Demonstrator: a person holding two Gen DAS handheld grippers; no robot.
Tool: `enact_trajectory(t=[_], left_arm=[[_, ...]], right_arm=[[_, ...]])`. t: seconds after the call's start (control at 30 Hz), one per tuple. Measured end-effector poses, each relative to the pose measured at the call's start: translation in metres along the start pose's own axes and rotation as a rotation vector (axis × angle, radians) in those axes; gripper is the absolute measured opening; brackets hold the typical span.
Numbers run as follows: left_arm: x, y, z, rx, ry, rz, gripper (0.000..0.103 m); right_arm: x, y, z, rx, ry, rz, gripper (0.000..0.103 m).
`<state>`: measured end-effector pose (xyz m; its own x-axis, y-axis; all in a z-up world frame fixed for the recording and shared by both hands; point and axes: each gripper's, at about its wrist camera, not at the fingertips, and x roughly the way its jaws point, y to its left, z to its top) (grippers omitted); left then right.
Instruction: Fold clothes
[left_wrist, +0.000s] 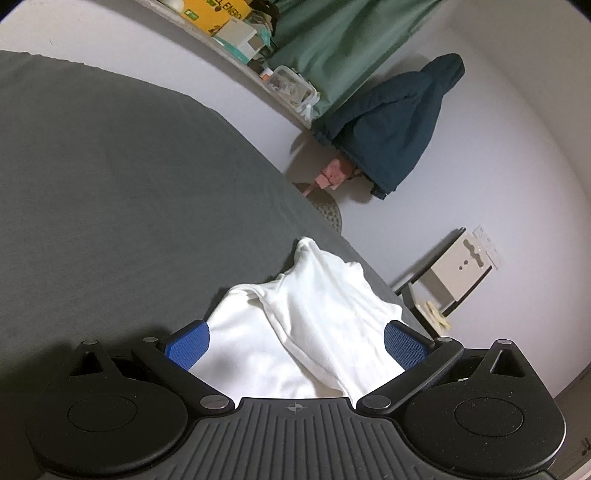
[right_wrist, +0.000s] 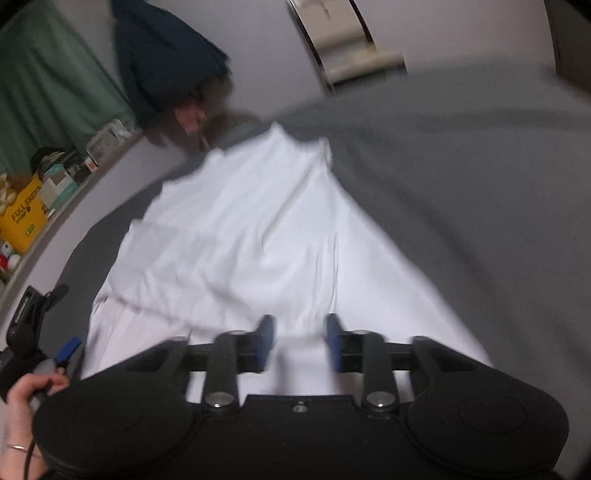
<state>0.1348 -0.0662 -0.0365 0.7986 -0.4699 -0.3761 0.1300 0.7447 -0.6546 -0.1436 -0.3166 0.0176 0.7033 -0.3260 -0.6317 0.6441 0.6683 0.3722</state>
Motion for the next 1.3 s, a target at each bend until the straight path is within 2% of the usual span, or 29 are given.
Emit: enact_trajectory(t=[0.07,0.1,0.17,0.27,0.33,0.37,0.4,0.53,0.57,0.73,0.77,0.8,0.83,0.93,1.07,1.13,1.2,1.3], left_arm=[[0.000,0.000,-0.001,0.002,0.004,-0.002,0.103],[0.000,0.000,-0.001,0.004,0.005,-0.003,0.103],[0.000,-0.001,-0.001,0.008,0.007,-0.005,0.103],[0.000,-0.002,-0.002,0.012,0.010,-0.005,0.103],[0.000,-0.001,-0.002,0.014,0.011,-0.004,0.103],[0.000,-0.001,-0.002,0.015,0.011,-0.002,0.103],[0.000,-0.001,-0.002,0.014,0.011,0.000,0.103],[0.001,-0.001,-0.002,0.017,0.013,0.000,0.103],[0.001,-0.001,-0.002,0.018,0.013,0.000,0.103],[0.003,-0.004,-0.003,0.031,0.025,-0.008,0.103],[0.002,-0.004,-0.003,0.032,0.026,-0.010,0.103],[0.002,-0.004,-0.003,0.031,0.024,-0.011,0.103],[0.002,-0.004,-0.002,0.029,0.023,-0.012,0.103],[0.001,-0.005,-0.002,0.027,0.020,-0.013,0.103],[0.003,-0.005,-0.005,0.029,0.028,-0.010,0.103],[0.003,-0.004,-0.005,0.027,0.028,-0.007,0.103],[0.003,-0.003,-0.005,0.015,0.026,0.005,0.103],[0.004,-0.002,-0.004,-0.001,0.018,0.029,0.103]], right_arm=[[0.009,-0.005,0.020,-0.022,-0.042,-0.005,0.043],[0.018,-0.012,0.032,-0.011,-0.027,0.001,0.043],[0.044,-0.024,0.052,0.017,0.038,0.012,0.043],[0.075,-0.030,0.060,0.030,0.143,0.024,0.041],[0.087,-0.029,0.056,0.052,0.205,0.053,0.030],[0.088,-0.027,0.053,0.046,0.211,0.056,0.021],[0.085,-0.024,0.051,0.034,0.187,0.036,0.004],[0.049,-0.020,0.043,0.043,-0.010,-0.028,0.005],[0.045,-0.020,0.039,0.047,-0.019,-0.040,0.005],[0.061,-0.036,0.021,0.145,0.125,-0.073,0.013],[0.058,-0.038,0.021,0.159,0.110,-0.068,0.019],[0.054,-0.039,0.021,0.165,0.093,-0.070,0.034],[0.049,-0.036,0.021,0.148,0.073,-0.082,0.039],[0.034,-0.022,0.017,0.055,0.053,-0.044,0.041],[0.036,0.013,0.001,-0.195,0.072,0.052,0.041],[0.048,0.025,-0.004,-0.271,0.123,0.054,0.041],[0.063,0.031,-0.008,-0.293,0.244,0.042,0.042],[0.052,0.042,-0.003,-0.345,0.272,0.045,0.042]])
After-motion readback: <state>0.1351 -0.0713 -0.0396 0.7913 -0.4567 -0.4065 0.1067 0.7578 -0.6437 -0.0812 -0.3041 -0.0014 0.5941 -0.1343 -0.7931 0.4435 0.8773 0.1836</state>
